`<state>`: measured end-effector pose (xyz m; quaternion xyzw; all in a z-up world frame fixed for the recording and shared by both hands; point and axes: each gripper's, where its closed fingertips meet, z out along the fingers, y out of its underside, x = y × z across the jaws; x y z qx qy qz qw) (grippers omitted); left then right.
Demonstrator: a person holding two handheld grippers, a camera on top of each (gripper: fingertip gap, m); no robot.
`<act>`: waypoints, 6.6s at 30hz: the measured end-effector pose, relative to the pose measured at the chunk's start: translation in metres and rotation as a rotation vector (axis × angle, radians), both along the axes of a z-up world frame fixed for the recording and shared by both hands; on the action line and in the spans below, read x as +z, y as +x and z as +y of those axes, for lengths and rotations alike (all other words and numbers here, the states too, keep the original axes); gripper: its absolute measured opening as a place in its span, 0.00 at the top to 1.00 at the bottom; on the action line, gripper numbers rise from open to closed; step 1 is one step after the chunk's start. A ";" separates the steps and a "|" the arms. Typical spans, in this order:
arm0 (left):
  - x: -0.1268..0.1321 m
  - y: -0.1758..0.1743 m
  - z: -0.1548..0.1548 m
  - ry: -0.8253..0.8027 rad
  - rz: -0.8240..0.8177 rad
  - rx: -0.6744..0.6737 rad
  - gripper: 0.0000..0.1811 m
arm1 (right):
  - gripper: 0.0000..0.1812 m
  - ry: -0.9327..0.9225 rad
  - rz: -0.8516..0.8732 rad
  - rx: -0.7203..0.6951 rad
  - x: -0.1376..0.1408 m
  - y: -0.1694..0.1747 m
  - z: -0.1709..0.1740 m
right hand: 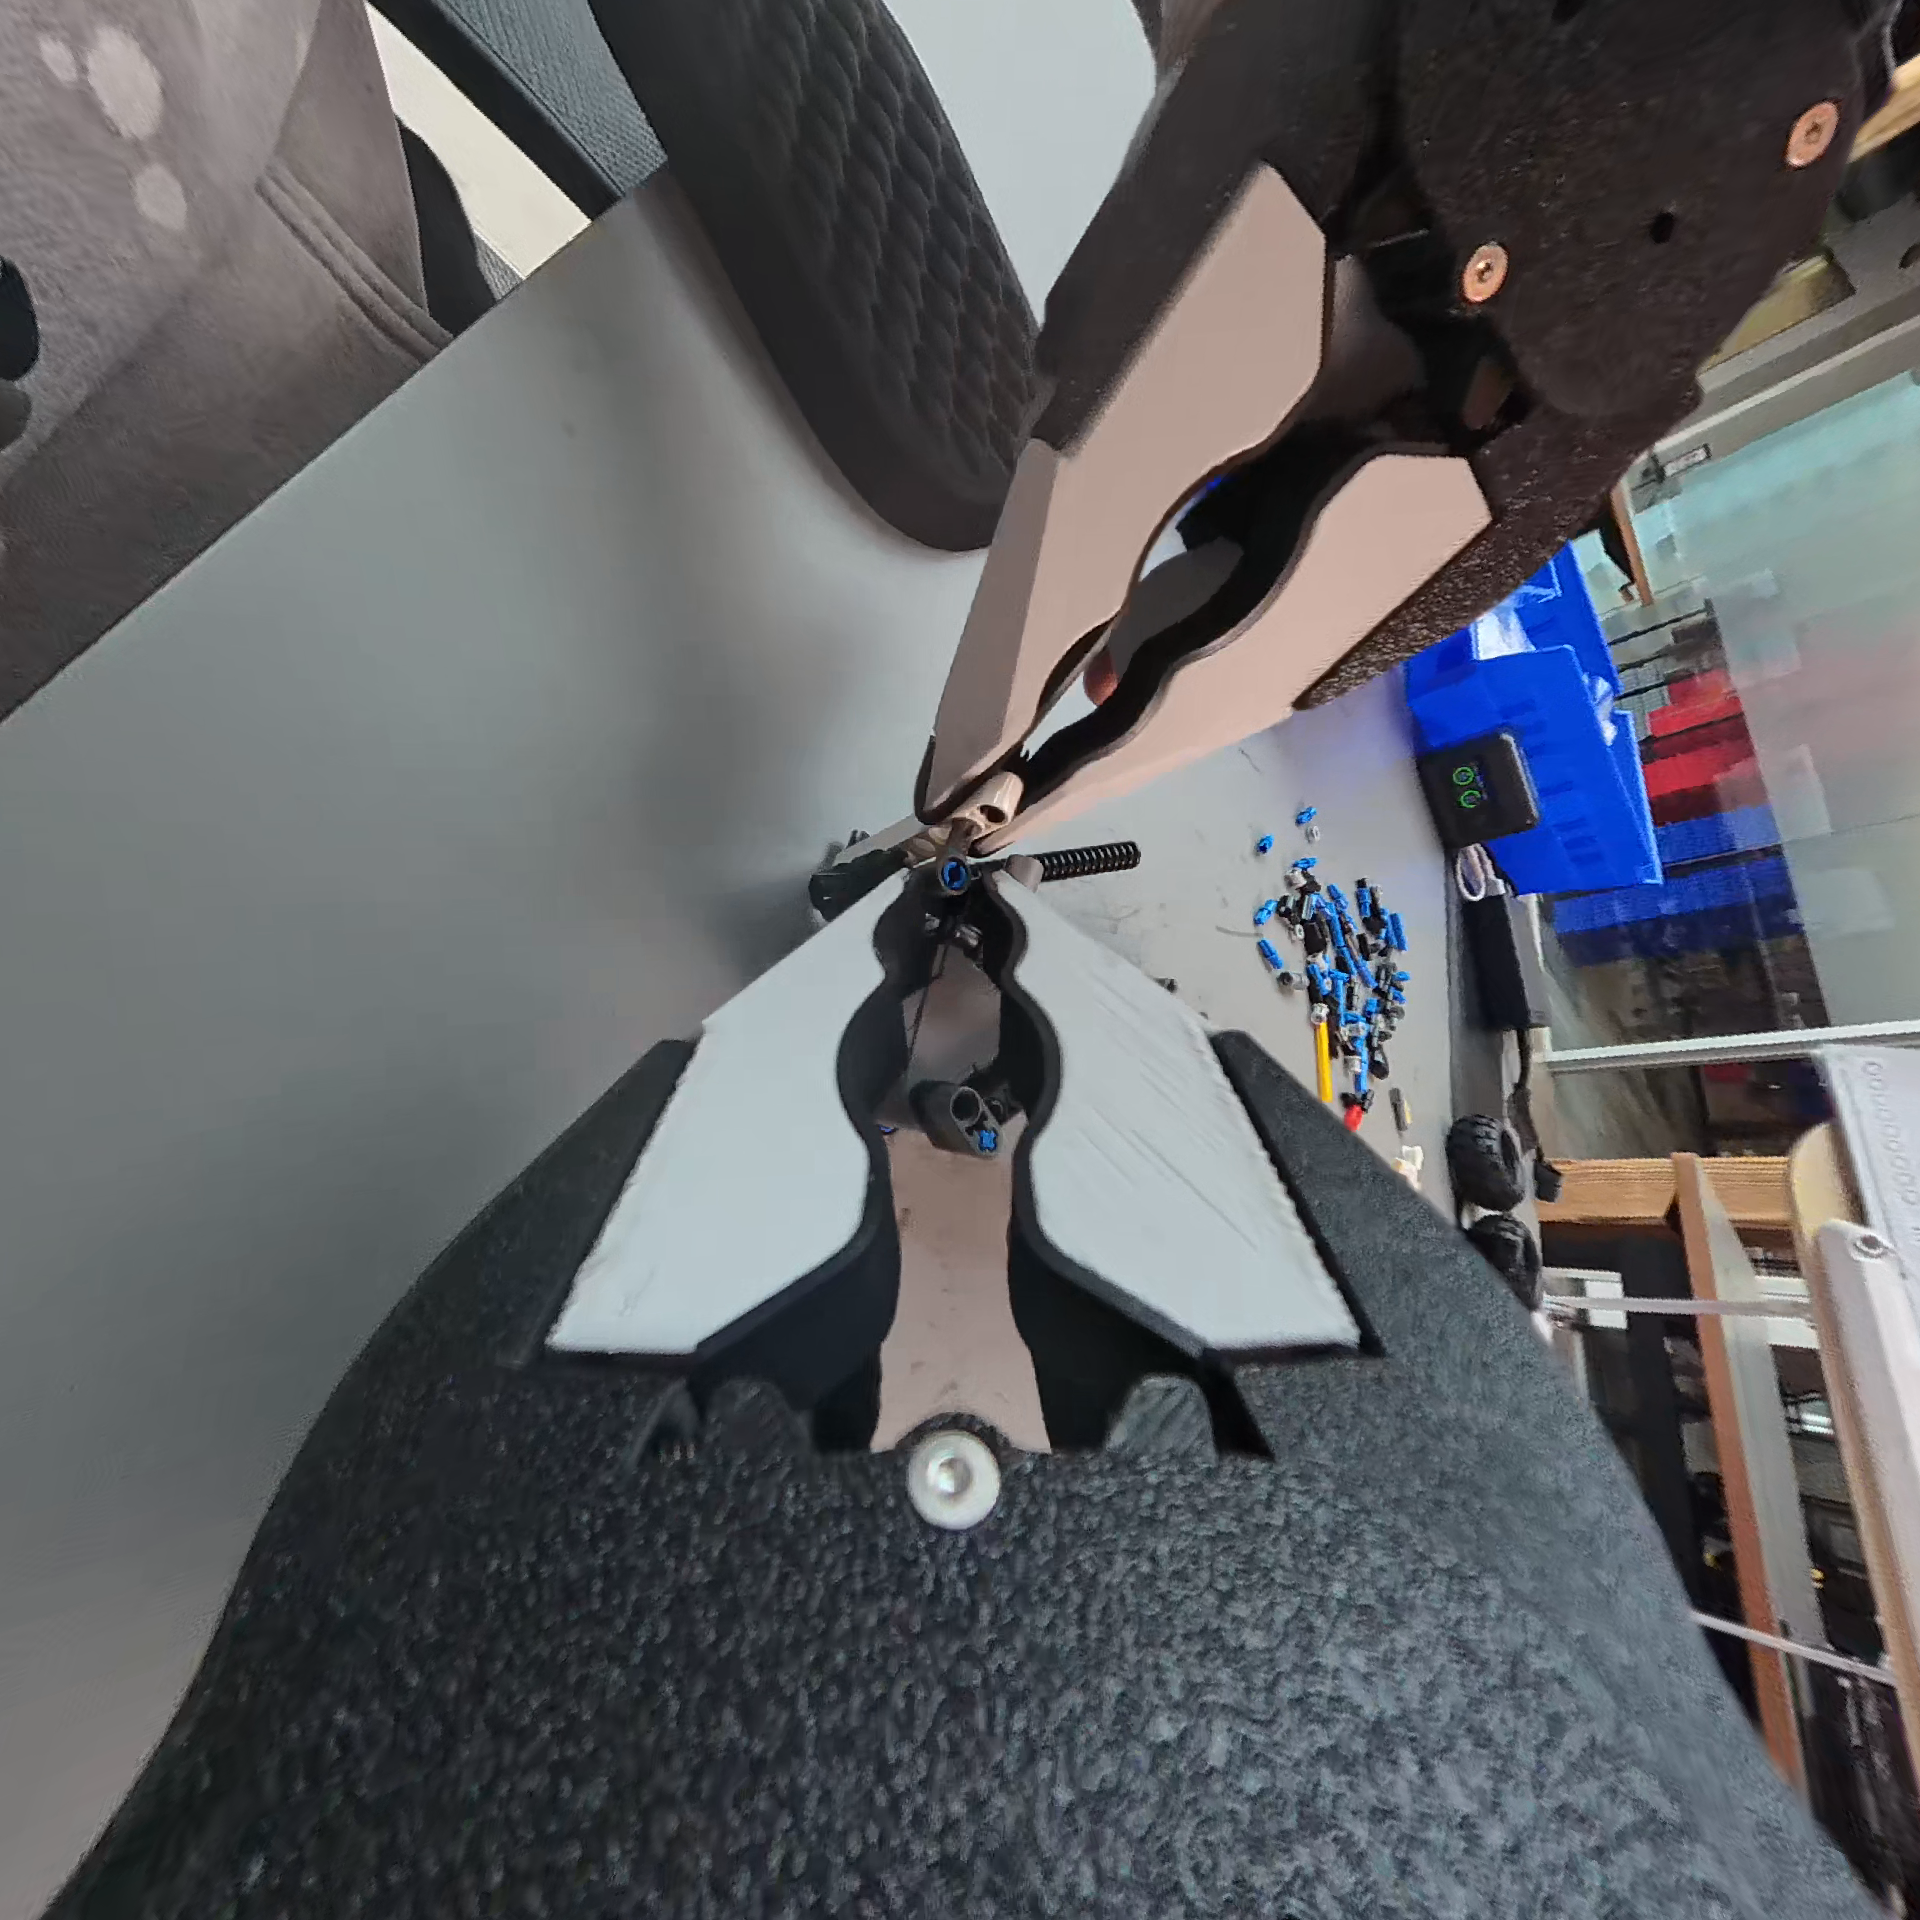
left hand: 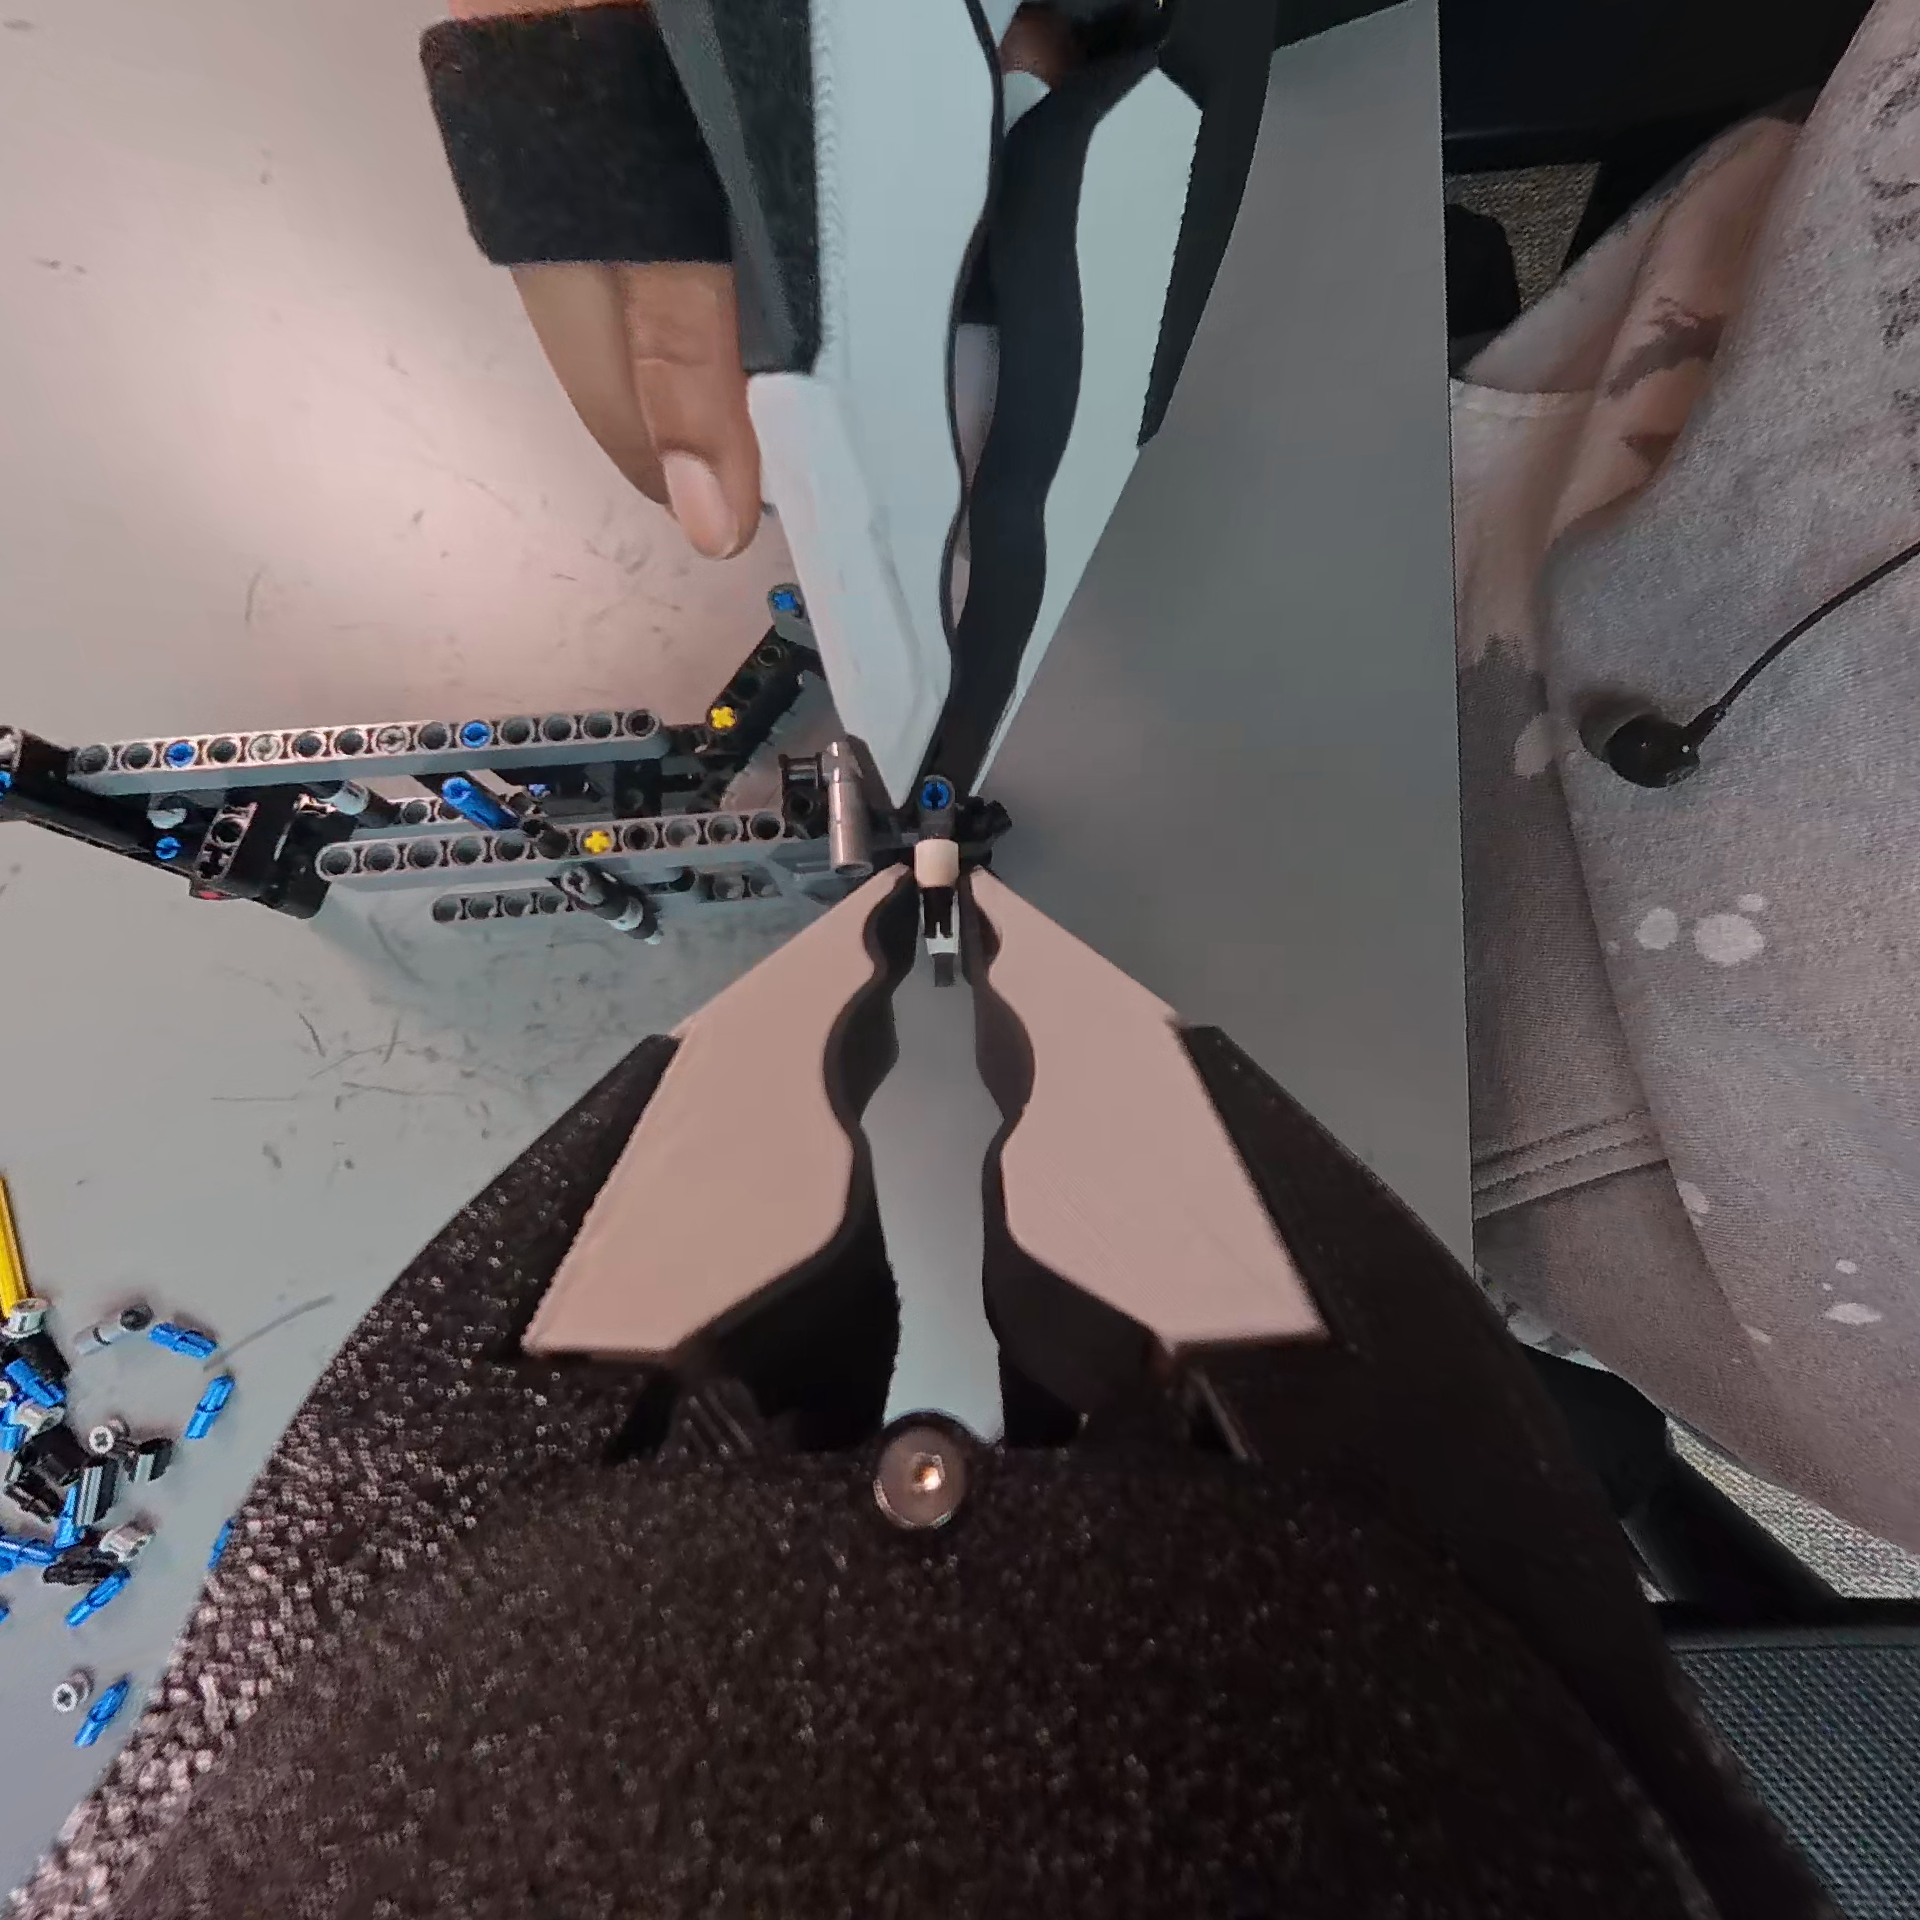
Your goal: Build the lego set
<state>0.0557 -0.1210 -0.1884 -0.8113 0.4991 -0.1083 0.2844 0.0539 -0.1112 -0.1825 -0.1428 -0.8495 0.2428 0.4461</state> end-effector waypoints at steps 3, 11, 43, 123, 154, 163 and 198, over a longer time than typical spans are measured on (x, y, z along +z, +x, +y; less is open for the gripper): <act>0.000 -0.001 0.000 -0.007 -0.001 0.007 0.96 | 0.95 0.045 0.013 0.000 0.000 -0.001 -0.001; 0.000 0.000 -0.001 -0.039 0.054 0.012 0.97 | 0.95 0.013 -0.026 -0.035 0.000 -0.002 -0.003; 0.002 -0.005 0.006 -0.111 0.195 0.098 0.96 | 1.00 -0.183 -0.049 -0.073 0.006 -0.008 -0.002; -0.007 -0.107 0.116 -0.453 -0.824 0.487 0.75 | 0.87 -1.304 -0.523 -0.318 0.019 0.015 0.119; -0.016 -0.111 0.126 -0.553 -0.914 0.588 0.75 | 0.86 -1.491 -0.542 -0.270 0.016 0.009 0.137; -0.010 -0.110 0.114 -0.423 -0.852 0.552 0.75 | 0.87 -1.295 -0.452 -0.362 0.012 0.013 0.120; -0.014 -0.111 0.118 -0.483 -0.902 0.593 0.75 | 0.90 -1.251 -0.300 -0.477 0.026 0.018 0.127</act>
